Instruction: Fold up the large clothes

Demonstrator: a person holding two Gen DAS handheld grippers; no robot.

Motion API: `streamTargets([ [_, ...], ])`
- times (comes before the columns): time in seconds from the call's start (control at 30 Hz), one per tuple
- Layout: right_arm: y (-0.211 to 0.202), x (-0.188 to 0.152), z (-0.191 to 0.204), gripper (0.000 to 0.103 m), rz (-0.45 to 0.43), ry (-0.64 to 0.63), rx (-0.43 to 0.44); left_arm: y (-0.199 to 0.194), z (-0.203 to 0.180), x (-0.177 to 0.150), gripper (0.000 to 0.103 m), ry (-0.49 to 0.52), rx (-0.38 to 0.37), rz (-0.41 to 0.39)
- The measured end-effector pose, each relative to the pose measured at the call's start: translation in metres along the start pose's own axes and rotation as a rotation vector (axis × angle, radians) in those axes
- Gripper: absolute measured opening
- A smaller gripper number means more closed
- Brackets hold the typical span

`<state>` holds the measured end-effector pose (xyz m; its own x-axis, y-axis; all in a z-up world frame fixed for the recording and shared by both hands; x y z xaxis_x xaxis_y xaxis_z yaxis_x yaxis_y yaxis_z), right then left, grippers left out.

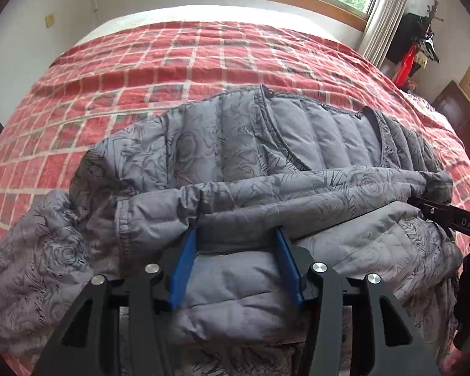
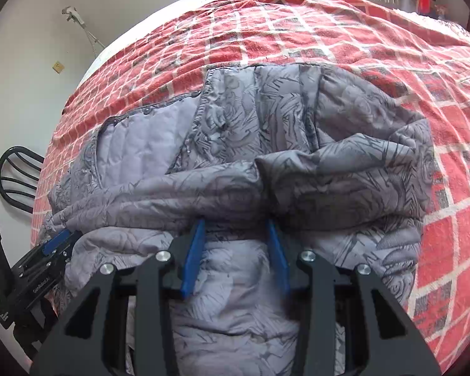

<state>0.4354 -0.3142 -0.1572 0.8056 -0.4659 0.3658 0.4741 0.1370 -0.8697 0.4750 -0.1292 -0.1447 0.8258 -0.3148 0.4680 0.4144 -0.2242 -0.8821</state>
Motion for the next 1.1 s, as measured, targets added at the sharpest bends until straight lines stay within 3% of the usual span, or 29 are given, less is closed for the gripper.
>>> streamTargets([
  [0.07, -0.008, -0.002, 0.0, 0.04, -0.001, 0.004, -0.002, -0.007, 0.002, -0.001, 0.051, -0.017, -0.025, 0.007],
  [0.2, -0.051, -0.02, 0.007, 0.046, -0.044, -0.003, 0.133, -0.048, 0.021, -0.012, 0.053, -0.083, -0.095, -0.03],
  [0.3, -0.074, -0.041, 0.008, 0.048, -0.054, -0.031, 0.139, -0.094, 0.056, -0.038, 0.062, -0.106, -0.059, -0.099],
  [0.43, -0.088, -0.071, 0.009, 0.049, -0.037, -0.065, 0.13, -0.129, 0.113, -0.085, 0.066, -0.181, 0.021, -0.123],
  [0.5, -0.087, -0.082, 0.01, 0.049, -0.02, -0.073, 0.135, -0.141, 0.154, -0.126, 0.067, -0.267, 0.065, -0.109],
  [0.6, -0.083, -0.097, 0.013, 0.049, 0.0, -0.1, 0.136, -0.148, 0.202, -0.179, 0.067, -0.413, 0.075, -0.082],
  [0.77, -0.073, -0.106, 0.016, 0.049, 0.011, -0.119, 0.116, -0.157, 0.276, -0.238, 0.067, -0.651, 0.084, -0.102],
  [0.93, -0.073, -0.107, 0.011, 0.049, 0.008, -0.107, 0.116, -0.142, 0.325, -0.269, 0.066, -0.872, 0.0, -0.129],
  [1.03, -0.072, -0.107, 0.008, 0.049, 0.007, -0.099, 0.116, -0.139, 0.343, -0.271, 0.064, -0.947, -0.05, -0.206],
  [1.1, -0.071, -0.107, 0.006, 0.049, 0.005, -0.1, 0.11, -0.137, 0.351, -0.271, 0.051, -0.979, -0.061, -0.231],
])
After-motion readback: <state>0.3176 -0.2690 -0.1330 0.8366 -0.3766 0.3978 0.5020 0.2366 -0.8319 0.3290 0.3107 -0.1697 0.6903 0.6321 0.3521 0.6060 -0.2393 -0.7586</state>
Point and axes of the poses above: each gripper's, at about its wrist camera, not at the fingertips, and y roughly the way its jaws point, z to its left, x to its top, the point moved 7 cm from there along y, roughly the way its jaws point, and after that the axes turned 6 degrees about y, right-handed, at the moved point
